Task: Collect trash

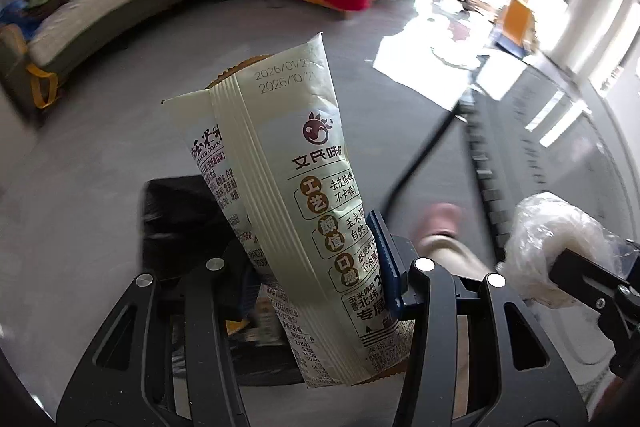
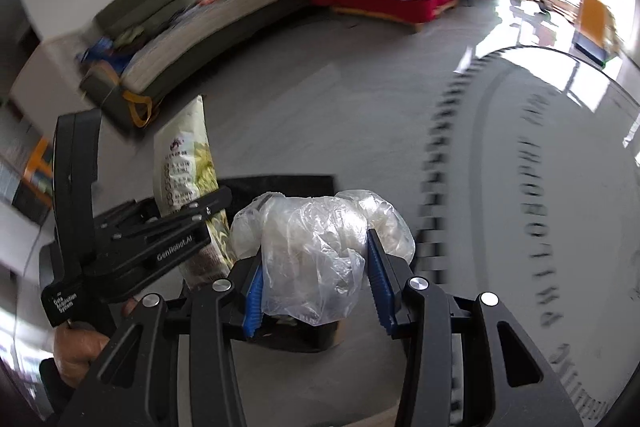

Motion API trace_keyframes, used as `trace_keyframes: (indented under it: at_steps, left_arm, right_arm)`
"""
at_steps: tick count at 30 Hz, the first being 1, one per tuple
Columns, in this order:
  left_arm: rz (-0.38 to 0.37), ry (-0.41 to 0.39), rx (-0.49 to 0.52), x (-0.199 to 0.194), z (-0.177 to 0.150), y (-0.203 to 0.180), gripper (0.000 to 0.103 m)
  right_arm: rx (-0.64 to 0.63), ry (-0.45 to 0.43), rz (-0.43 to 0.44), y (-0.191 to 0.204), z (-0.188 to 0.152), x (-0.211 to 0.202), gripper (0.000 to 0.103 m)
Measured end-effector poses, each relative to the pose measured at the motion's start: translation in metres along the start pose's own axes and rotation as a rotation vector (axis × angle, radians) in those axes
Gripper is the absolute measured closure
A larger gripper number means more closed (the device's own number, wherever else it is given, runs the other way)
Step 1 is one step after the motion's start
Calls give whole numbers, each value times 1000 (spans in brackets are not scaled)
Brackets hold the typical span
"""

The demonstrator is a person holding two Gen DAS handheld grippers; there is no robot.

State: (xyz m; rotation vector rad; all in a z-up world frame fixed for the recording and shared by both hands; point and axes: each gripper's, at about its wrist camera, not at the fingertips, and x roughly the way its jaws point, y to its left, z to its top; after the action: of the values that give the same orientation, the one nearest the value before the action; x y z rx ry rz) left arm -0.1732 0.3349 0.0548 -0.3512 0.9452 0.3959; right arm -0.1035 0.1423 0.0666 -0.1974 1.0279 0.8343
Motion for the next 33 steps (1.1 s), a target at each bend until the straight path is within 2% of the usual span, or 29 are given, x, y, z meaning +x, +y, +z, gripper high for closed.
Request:
trace_keyframes:
  at_steps: [2, 3, 4, 5, 6, 7, 9, 13, 18, 27, 33]
  left_arm:
    - [43, -1, -48, -2, -6, 30, 54]
    - [64, 2, -78, -3, -10, 46, 54]
    - [77, 11, -90, -4, -11, 58, 44]
    - [89, 7, -108, -5, -13, 66, 22]
    - [104, -13, -135, -9, -14, 76, 8]
    - [149, -44, -160, -15, -16, 87, 6]
    - [200, -54, -177, -19, -17, 99, 6]
    - [187, -55, -221, -20, -17, 110, 6]
    - [168, -49, -219, -13, -9, 112, 6]
    - [134, -45, -153, -14, -10, 77, 6]
    - [82, -49, -98, -15, -2, 35, 6]
  right_arm:
    - [-35, 25, 35, 24, 0, 15, 55]
    - [-41, 30, 52, 31, 0, 20, 44]
    - [-51, 40, 89, 43, 2, 27, 36]
    - [-56, 49, 99, 53, 3, 32, 24]
    - [-57, 38, 95, 60, 4, 35, 23]
    - [-63, 29, 93, 64, 6, 36, 23]
    - [-87, 34, 86, 74, 7, 40, 23]
    - [-92, 43, 87, 77, 7, 44, 23]
    - [-70, 40, 88, 69, 5, 42, 23]
    - [-8, 5, 105, 42, 2, 23, 23]
    - [19, -64, 58, 5, -5, -7, 23]
